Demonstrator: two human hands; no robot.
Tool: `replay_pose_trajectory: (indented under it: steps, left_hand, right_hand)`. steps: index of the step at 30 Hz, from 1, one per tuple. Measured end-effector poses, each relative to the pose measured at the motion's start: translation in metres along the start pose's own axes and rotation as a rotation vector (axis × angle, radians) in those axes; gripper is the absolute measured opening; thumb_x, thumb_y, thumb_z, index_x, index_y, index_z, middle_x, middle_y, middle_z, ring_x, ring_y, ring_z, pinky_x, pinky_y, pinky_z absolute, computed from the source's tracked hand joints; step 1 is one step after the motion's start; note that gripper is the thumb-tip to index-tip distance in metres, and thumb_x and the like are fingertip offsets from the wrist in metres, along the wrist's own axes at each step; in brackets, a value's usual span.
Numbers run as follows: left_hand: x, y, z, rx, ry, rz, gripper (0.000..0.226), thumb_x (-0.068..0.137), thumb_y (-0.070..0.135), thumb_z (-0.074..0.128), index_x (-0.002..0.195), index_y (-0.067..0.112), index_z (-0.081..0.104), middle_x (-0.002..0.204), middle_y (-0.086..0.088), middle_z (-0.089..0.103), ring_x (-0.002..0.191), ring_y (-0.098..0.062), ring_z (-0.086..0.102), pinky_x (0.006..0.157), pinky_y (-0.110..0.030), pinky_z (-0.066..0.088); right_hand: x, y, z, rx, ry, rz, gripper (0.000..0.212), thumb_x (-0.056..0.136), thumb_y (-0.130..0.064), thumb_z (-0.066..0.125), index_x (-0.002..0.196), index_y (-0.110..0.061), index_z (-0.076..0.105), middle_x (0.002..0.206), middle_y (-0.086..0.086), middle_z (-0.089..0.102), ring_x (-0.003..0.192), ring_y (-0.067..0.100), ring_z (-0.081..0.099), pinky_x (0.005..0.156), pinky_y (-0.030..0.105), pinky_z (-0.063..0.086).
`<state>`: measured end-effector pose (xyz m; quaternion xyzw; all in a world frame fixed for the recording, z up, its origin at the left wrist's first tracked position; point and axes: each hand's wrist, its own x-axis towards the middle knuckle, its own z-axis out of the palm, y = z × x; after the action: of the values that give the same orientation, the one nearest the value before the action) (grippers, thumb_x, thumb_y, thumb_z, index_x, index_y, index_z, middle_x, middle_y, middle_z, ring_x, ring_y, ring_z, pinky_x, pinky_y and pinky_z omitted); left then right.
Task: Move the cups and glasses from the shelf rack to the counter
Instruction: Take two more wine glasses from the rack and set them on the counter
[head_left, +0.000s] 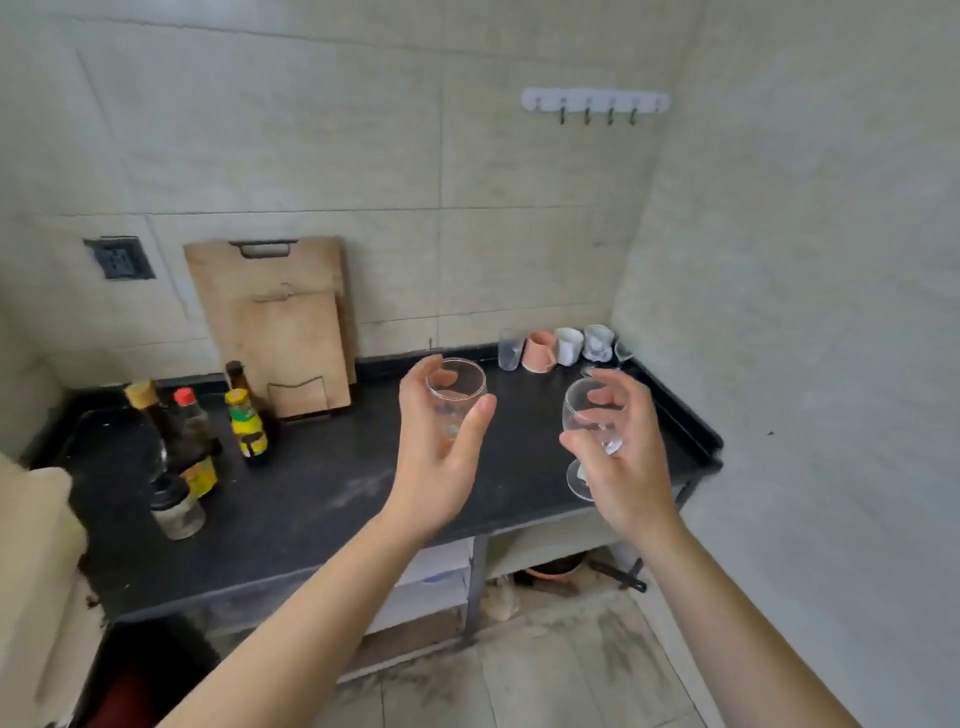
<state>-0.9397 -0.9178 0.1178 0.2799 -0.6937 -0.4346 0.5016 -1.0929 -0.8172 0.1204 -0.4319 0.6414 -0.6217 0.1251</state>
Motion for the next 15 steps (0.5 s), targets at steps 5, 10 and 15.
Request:
replay_pose_trajectory:
  steps: [5,10,15]
  left_hand:
    - [0.052,-0.02,0.089,-0.068,-0.217,0.033,0.054,0.096,0.021,0.061,0.14,0.007,0.032,0.137,-0.011,0.045,0.126,-0.018,0.047,0.106,-0.037,0.04]
    - [0.087,-0.051,0.172,-0.104,-0.383,0.077,0.054,0.095,0.022,0.058,0.138,0.005,0.031,0.138,-0.014,0.042,0.125,-0.016,0.047,0.098,-0.014,0.038]
    - [0.141,-0.091,0.251,-0.118,-0.417,0.111,0.043,0.095,0.02,0.058,0.131,0.012,0.035,0.134,-0.013,0.042,0.099,0.012,0.055,0.066,0.0,0.044]
  right_hand:
    - [0.036,0.038,-0.057,-0.048,0.231,0.095,0.055,0.072,-0.025,0.065,0.121,-0.044,0.05,0.118,-0.014,0.054,0.099,-0.003,0.062,0.077,0.009,0.044]
    - [0.079,0.092,-0.102,-0.016,0.362,0.139,0.052,0.072,-0.022,0.065,0.117,-0.046,0.05,0.118,-0.009,0.055,0.095,-0.008,0.061,0.074,0.003,0.044]
    - [0.153,0.16,-0.14,0.023,0.371,0.178,0.054,0.071,-0.024,0.065,0.121,-0.042,0.05,0.12,-0.007,0.055,0.095,-0.003,0.061,0.075,0.003,0.041]
